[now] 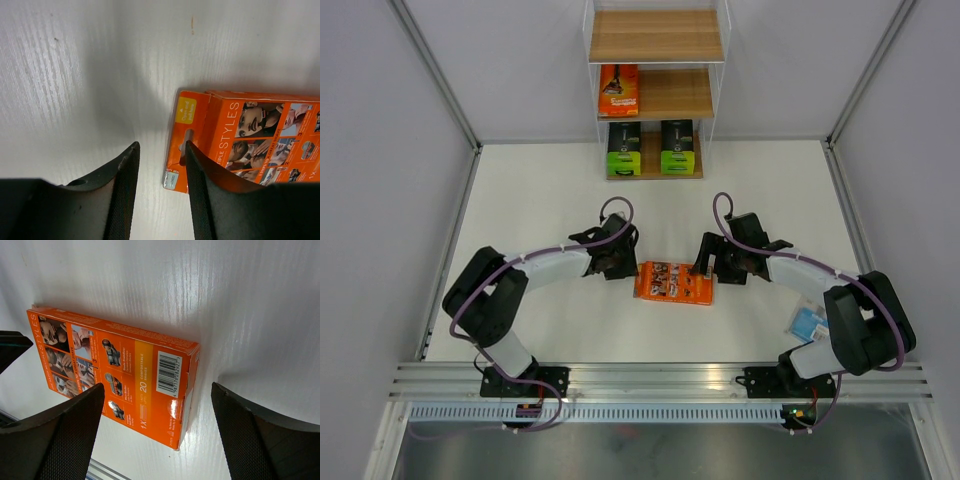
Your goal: Place and organize the shaving razors onto the shelf
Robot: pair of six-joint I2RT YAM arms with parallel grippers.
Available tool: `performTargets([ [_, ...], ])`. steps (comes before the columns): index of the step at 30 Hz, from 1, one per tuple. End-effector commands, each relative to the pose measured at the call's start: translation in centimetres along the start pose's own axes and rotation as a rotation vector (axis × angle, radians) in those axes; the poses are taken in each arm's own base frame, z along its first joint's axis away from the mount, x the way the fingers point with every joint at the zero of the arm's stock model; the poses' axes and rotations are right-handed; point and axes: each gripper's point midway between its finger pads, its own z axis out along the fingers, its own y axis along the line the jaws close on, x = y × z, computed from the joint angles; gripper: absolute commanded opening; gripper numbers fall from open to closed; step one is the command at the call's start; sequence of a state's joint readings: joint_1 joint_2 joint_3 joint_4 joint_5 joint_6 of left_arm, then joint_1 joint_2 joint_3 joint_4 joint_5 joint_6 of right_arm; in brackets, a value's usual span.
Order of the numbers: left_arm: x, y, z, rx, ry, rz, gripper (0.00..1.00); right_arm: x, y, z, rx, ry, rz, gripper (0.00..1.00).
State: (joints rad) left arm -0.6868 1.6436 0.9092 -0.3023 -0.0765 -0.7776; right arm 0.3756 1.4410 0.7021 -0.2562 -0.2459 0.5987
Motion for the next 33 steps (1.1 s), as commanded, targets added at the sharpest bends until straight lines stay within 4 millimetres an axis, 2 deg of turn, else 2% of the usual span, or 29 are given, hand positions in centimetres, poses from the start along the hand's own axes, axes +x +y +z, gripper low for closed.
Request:
performTargets([
  [1,-1.4,-1.0,0.0,0.011,-0.026,0.104,0.47,-1.6,0.7,-0.3,-0.007,-0.043,-0.026,0.92],
  [5,-0.7,-0.7,0.3,-0.034,-0.003,0.156,0.47,-1.4,0.6,-0.1,-0.001,-0.031,-0.021,0.92],
  [10,0.4,-1.2,0.6,-0.065,0.017,0.212,0.47,-1.3,0.4,0.0,0.005,-0.028,-0.02,0.92],
  [14,0.6,-0.1,1.0,-0.182,0.018,0.241,0.45,-1.3,0.4,0.2,0.008,-0.02,-0.016,0.92],
  [23,2.2,0.7,2.3,-0.222,0.066,0.236,0.41,-1.2,0.2,0.4,0.012,-0.015,-0.013,0.91],
  [26,2.8,0.9,2.8,-0.23,0.081,0.225,0.36,-1.3,0.3,0.4,0.012,-0.017,-0.012,0.91],
  [29,3.5,1.2,3.2,-0.233,0.096,0.214,0.26,-1.4,0.4,0.4,0.01,-0.019,-0.014,0.9],
  [33,4.1,1.2,3.4,-0.219,0.113,0.203,0.02,-1.4,0.3,0.4,0.012,-0.017,-0.009,0.89],
])
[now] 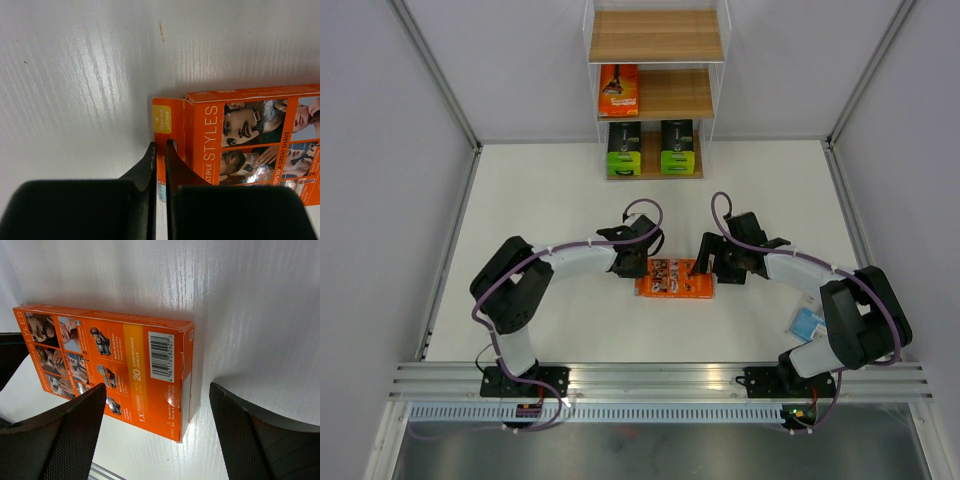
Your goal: Place and organize the shaving razors onto the shelf
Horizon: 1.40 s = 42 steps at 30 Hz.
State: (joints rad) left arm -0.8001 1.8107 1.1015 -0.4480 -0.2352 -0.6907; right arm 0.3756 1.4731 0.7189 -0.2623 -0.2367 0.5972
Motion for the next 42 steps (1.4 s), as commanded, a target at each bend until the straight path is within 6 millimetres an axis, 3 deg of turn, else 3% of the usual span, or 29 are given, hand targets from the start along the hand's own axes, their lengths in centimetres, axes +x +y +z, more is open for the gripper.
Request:
performTargets([
  [1,3.9,1.4,1.9,-0.055,0.112,0.005,0.02,-1.3,0.7,-0.1,-0.01,-0.029,-0.014,0.89],
  [4,3.1,0.9,1.1,-0.029,0.091,-0.004,0.02,-1.5,1.2,-0.3,-0.028,-0.031,-0.014,0.88],
  [13,-2.0,-0.6,-4.4,0.023,-0.046,-0.101,0.02,-2.9,3.1,-1.6,-0.083,-0.067,-0.017,0.86],
  [18,-2.8,-0.7,-5.9,0.034,-0.078,-0.163,0.02,-3.1,4.0,-2.5,-0.118,-0.076,0.005,0.86],
  [22,-2.7,-0.3,-5.6,0.006,-0.09,-0.318,0.02,-2.9,5.5,-3.6,-0.186,-0.085,0.106,0.86],
  [31,-5.9,-2.1,-5.7,0.022,-0.146,-0.528,0.02,-2.3,8.3,-7.5,-0.389,-0.171,0.366,0.88],
  [36,-6.6,-3.4,-6.5,0.075,-0.134,-0.583,0.02,-0.1,7.8,-6.5,-0.42,-0.182,0.462,0.91],
  [42,-6.4,-4.4,-6.9,0.126,-0.107,-0.579,0.02,0.8,7.6,-5.3,-0.462,-0.16,0.603,0.96],
])
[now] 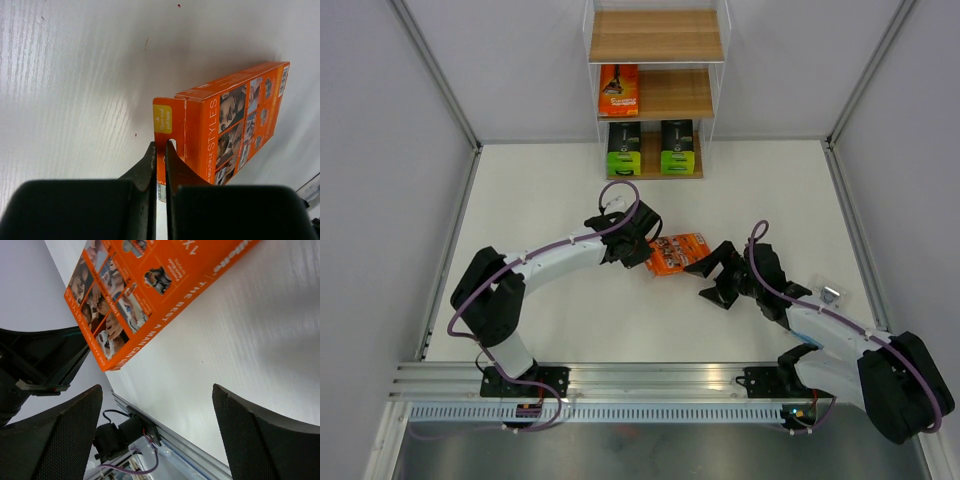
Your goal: Place and organize the shaving razors onto the shelf
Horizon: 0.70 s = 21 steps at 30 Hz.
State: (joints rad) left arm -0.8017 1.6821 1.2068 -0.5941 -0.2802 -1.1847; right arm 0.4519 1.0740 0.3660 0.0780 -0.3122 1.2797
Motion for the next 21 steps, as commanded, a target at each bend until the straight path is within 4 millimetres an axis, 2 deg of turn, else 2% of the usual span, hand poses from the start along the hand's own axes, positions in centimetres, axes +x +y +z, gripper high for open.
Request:
performTargets([
  [1,-0.6,-2.6,-0.9,0.083,0.006,-0.069,0.02,-0.9,2.4,0.3,-0.101,-0.05,0.096,0.97],
  [7,-0.2,-2.7,-1.2,0.121,0.02,-0.055,0.02,-2.8,4.6,0.4,-0.21,-0.134,0.203,0.98],
  [8,-0.2,-2.8,-1.2,0.13,0.022,-0.048,0.02,-2.8,3.8,0.7,-0.198,-0.137,0.234,0.98],
  [14,-0.2,-2.8,-1.4,0.139,0.022,-0.025,0.02,-3.0,2.5,1.9,-0.163,-0.134,0.347,0.98],
  [21,0.1,-2.8,-1.7,0.163,0.021,0.012,0.02,-3.4,2.9,3.6,-0.187,-0.124,0.365,0.98],
])
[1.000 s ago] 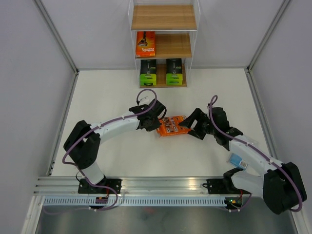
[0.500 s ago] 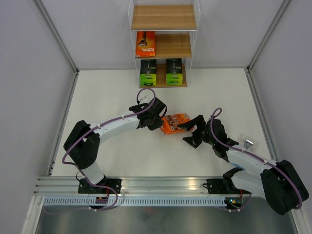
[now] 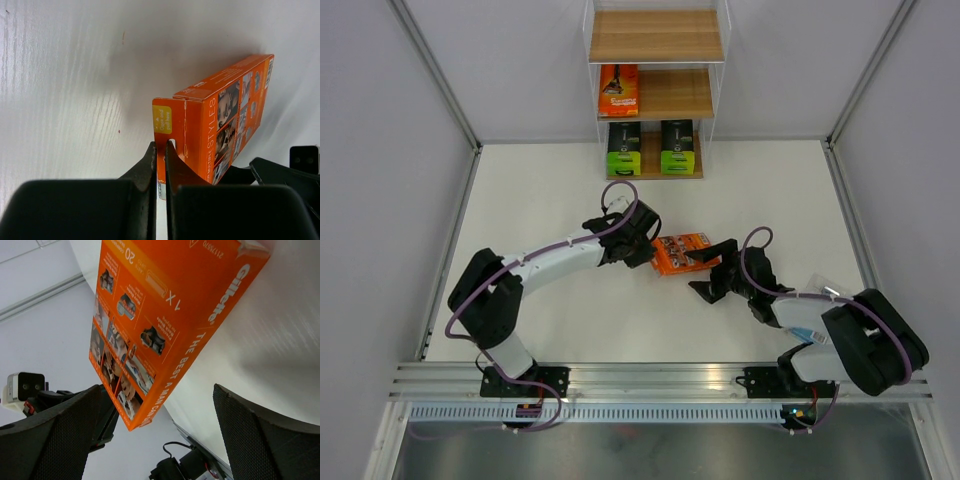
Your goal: Place and organize the shaving razors onto the shelf
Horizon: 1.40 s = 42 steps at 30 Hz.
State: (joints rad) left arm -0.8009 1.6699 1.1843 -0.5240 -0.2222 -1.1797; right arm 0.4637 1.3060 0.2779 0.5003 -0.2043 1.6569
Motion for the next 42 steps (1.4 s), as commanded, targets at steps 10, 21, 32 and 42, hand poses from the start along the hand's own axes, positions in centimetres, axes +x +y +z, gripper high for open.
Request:
performTargets([
  [10,1.5,0.0,-1.8,0.096,0.029,0.016,0.02,-1.1,5.1,2.3,-0.136,-0.065,-0.052,0.97],
  [21,3.6,-0.6,-1.5,0.131,0.089,0.052,0.02,-1.5,5.1,2.8,-0.105,-0.091,-0.17,0.67],
  [32,6.1,-1.3,-1.2,0.168,0.194,0.055,0.02,-2.1,7.7,2.1,-0.127,-0.149,-0.33,0.44],
  [42,6.5,-2.1,-2.5,0.246,0.232,0.141,0.09,-3.0,7.9,2.1,-0.006,-0.182,-0.557,0.18],
])
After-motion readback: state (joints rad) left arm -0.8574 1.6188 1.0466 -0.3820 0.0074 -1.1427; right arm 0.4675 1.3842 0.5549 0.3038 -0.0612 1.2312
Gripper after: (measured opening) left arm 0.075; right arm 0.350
